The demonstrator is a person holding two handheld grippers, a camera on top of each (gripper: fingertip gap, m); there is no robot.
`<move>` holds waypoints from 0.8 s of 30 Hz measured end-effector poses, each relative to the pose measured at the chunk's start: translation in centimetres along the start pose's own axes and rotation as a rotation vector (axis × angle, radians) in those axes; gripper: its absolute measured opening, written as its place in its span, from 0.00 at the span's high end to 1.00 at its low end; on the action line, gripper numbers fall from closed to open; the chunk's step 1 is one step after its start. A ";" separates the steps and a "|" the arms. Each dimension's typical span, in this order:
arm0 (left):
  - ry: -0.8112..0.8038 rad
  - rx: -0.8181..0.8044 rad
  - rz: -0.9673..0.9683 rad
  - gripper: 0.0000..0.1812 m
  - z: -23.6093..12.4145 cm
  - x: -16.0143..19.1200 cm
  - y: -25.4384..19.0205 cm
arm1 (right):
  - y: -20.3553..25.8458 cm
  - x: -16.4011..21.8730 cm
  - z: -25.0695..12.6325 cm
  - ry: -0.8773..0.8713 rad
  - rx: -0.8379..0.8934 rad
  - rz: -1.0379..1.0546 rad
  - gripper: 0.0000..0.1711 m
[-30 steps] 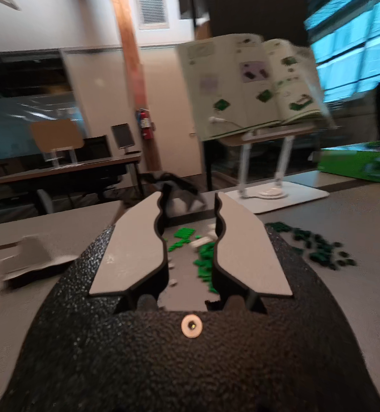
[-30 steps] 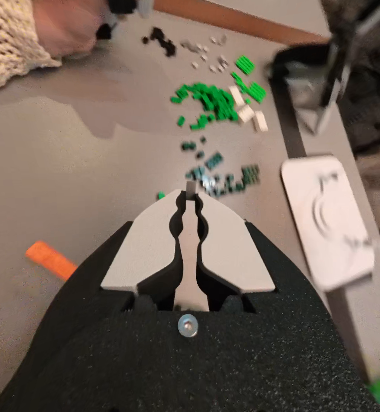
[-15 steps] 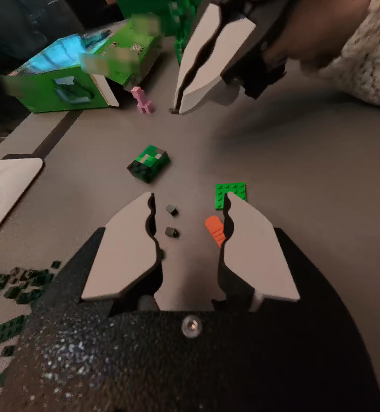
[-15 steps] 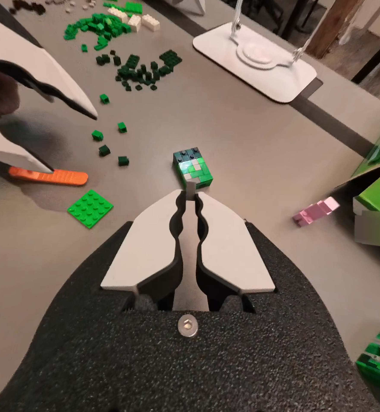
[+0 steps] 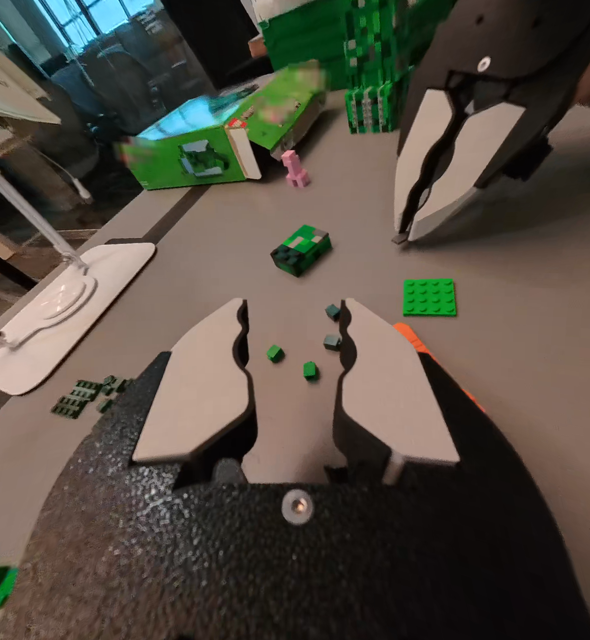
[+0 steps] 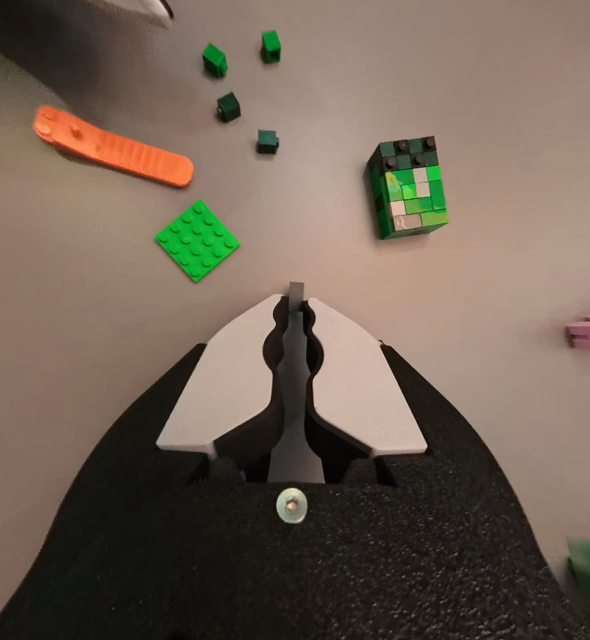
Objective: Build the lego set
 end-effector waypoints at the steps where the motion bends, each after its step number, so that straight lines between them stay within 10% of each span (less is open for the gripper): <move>1: 0.001 0.025 -0.014 0.72 0.1 -0.1 -0.2 | 0.2 -0.1 -0.1 -0.013 -0.017 0.002 0.96; 8: 0.165 0.292 0.033 0.81 1.3 -0.5 -5.5 | 0.9 -0.7 -0.1 -0.039 -0.045 -0.020 0.96; 24: 0.409 0.360 -0.057 0.74 3.1 -0.1 -7.8 | 2.2 -1.0 0.3 -0.027 -0.105 -0.035 0.96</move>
Point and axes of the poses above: each gripper's, where its closed fingertips meet, z out along the fingers, x out of its underside, y = z × x across the jaws, the point moved 5 cm from there along -z, back along the fingers, and after that the axes turned 8 degrees about -x, right-handed, at the moved point
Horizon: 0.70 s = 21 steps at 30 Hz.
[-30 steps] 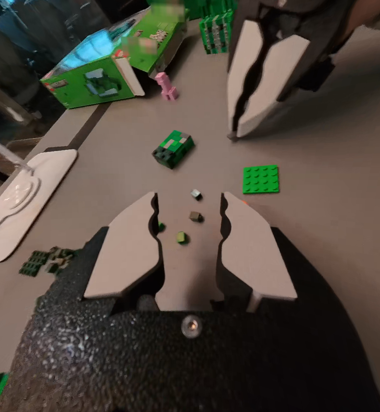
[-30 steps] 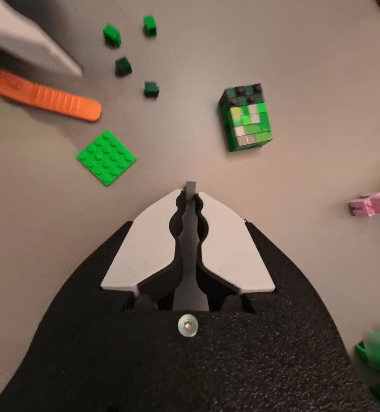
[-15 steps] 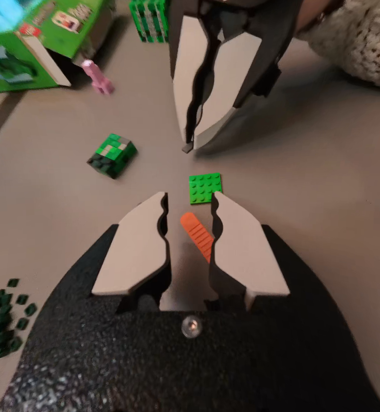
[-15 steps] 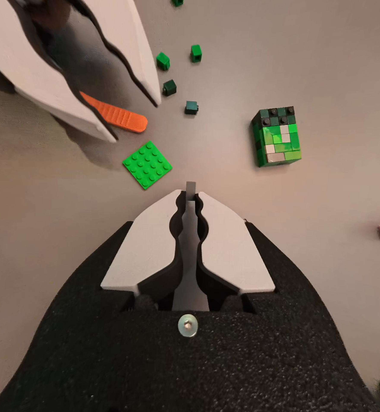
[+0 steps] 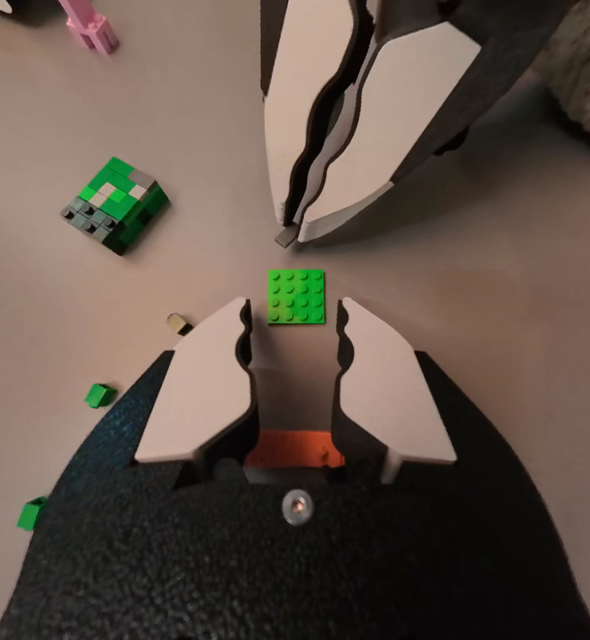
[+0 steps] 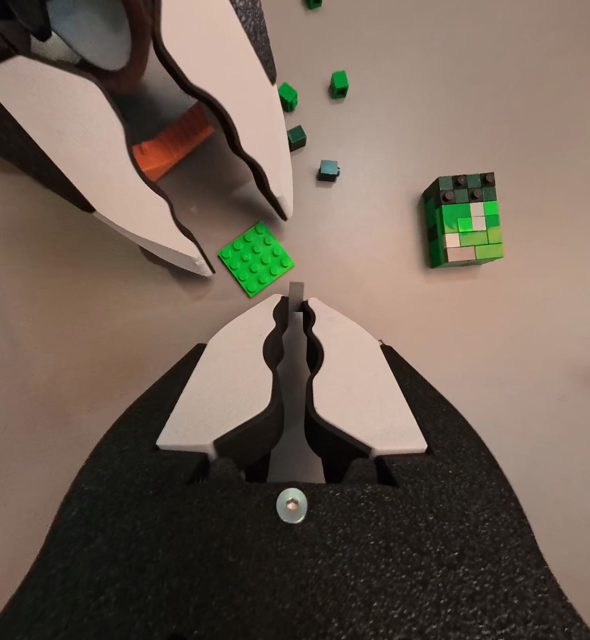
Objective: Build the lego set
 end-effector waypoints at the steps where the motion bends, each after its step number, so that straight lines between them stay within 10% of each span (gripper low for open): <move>1: 0.014 0.002 0.002 0.75 0.0 0.0 -0.1 | 0.0 0.0 0.1 0.009 0.003 0.010 0.96; 21: 0.066 -0.062 0.004 0.84 0.4 0.2 -0.7 | 1.5 -0.7 1.0 0.051 0.024 0.179 0.96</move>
Point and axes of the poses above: each gripper's, where its closed fingertips meet, z out along the fingers, x out of its underside, y = z × x across the jaws, the point moved 5 cm from there along -z, back along the fingers, and after that the axes turned 8 degrees about -x, right-handed, at the moved point
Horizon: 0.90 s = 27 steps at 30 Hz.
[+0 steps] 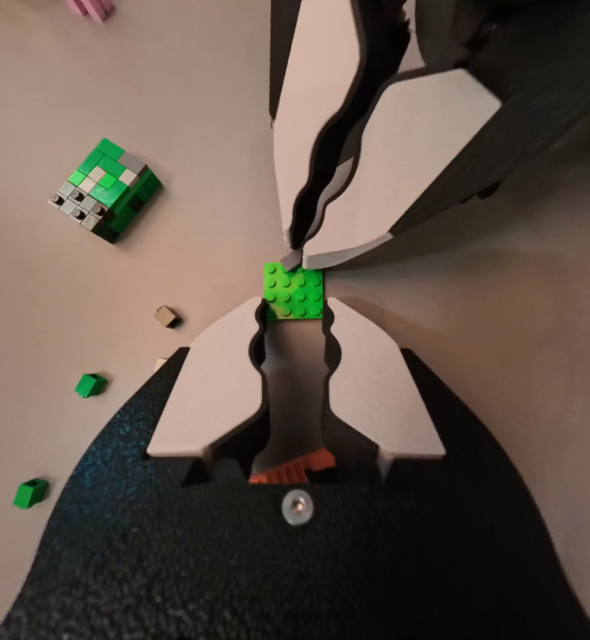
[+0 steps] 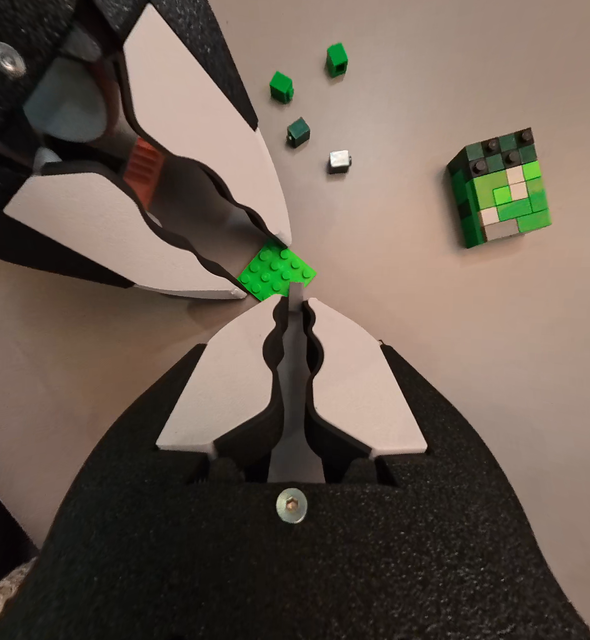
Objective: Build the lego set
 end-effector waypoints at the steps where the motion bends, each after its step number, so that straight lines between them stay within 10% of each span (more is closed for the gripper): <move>1: -0.001 -0.001 0.000 0.84 0.0 0.0 0.0 | 0.0 0.0 0.1 0.004 -0.002 0.005 0.96; 27: -0.072 0.081 0.041 0.84 -0.4 0.8 0.4 | -2.4 2.0 -1.0 -0.256 -0.308 -0.432 0.85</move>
Point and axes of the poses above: each gripper's, where its closed fingertips meet, z out along the fingers, x out of its underside, y = z × x across the jaws, the point moved 5 cm from there along -z, back along the fingers, and after that the axes turned 8 degrees about -x, right-handed, at the moved point
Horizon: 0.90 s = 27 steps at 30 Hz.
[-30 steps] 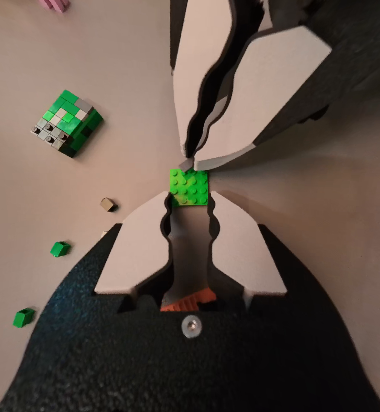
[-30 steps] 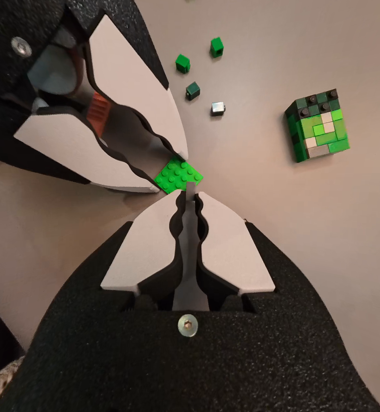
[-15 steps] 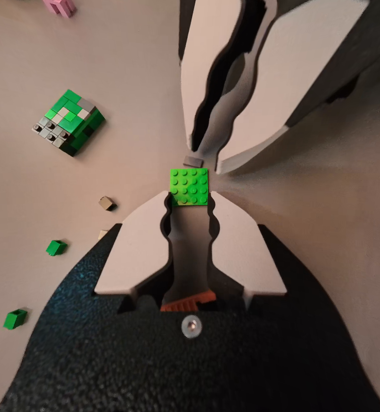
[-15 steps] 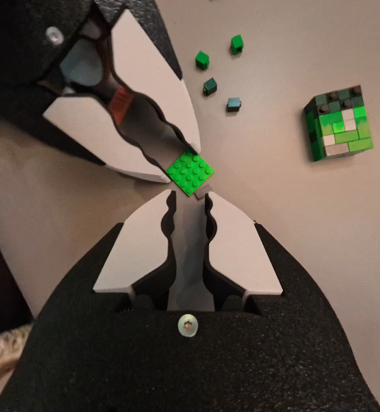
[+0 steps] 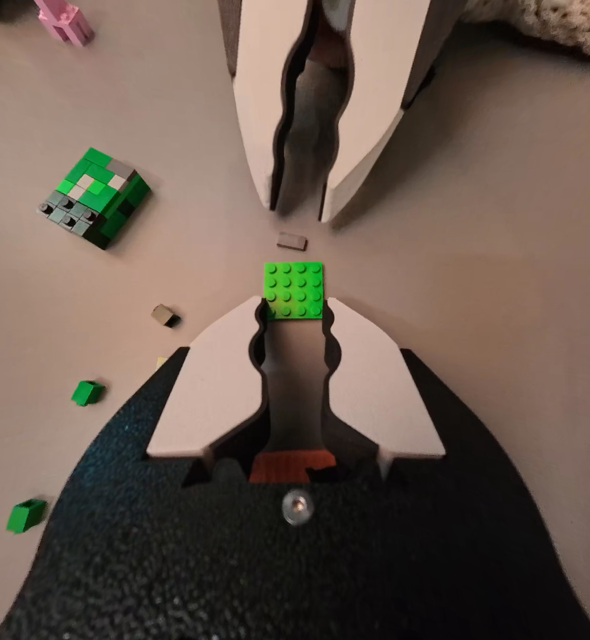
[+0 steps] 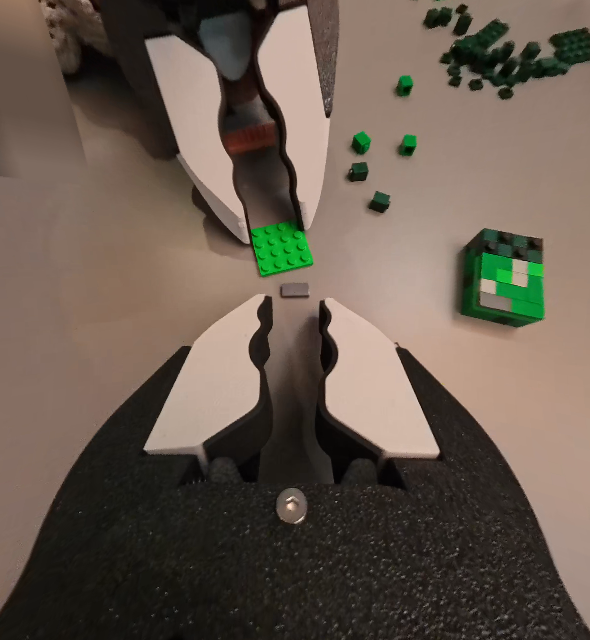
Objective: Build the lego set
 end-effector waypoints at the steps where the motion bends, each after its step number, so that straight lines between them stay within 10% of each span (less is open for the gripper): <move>1: -0.004 0.004 -0.005 0.84 0.0 0.0 0.0 | -0.2 0.1 0.3 0.013 -0.009 0.020 0.85; 17: -0.040 0.037 -0.025 0.84 0.0 0.2 0.1 | 0.1 -0.3 1.1 0.065 0.009 -0.027 1.00; 27: -0.047 0.045 -0.031 0.83 0.0 0.2 0.2 | 0.4 -0.7 1.4 0.039 -0.043 0.036 0.87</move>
Point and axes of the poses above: each gripper's, where its closed fingertips meet, z out along the fingers, x out of its underside, y = z × x across the jaws, the point moved 5 cm from there along -z, back along the fingers, and after that the axes turned 8 degrees about -x, right-handed, at the moved point
